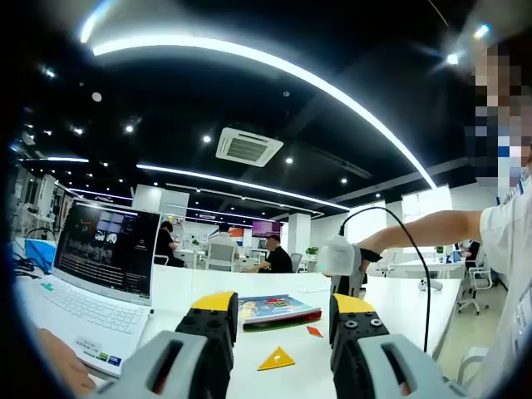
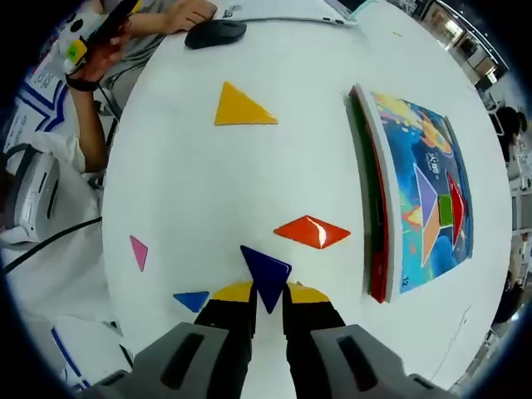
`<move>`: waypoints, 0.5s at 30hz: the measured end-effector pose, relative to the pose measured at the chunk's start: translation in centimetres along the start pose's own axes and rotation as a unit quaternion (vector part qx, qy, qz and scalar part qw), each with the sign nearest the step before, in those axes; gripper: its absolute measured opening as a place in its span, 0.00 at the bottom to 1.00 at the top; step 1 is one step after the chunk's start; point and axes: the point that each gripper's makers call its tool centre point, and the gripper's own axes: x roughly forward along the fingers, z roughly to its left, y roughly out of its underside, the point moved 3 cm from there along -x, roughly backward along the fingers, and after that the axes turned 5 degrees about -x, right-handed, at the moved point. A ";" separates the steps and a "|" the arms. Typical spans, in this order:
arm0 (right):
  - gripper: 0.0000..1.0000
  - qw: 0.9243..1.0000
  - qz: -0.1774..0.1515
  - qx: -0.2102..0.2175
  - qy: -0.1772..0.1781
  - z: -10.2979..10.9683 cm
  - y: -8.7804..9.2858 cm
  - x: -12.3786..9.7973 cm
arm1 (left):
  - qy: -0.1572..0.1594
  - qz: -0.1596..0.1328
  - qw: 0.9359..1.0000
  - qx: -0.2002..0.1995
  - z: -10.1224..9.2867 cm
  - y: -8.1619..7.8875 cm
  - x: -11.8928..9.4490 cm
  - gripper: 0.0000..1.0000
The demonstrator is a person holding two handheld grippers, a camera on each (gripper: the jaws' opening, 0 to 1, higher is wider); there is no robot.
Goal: Pick up the tangram pieces one by one and place each piece onto its matching region on the pattern sheet, fitting the shapes together until the outline on the sheet is completely filled by the tangram pieces
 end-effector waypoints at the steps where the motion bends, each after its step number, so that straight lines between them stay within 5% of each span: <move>1: 0.15 1.000 -0.002 0.005 -0.003 0.0 0.1 -0.4 | 0.000 0.000 1.000 0.000 0.1 0.0 0.0 0.45; 15: 0.15 0.994 -0.065 0.052 0.066 -6.8 -1.4 -5.4 | 0.000 0.003 1.000 -0.001 -0.1 0.3 0.2 0.45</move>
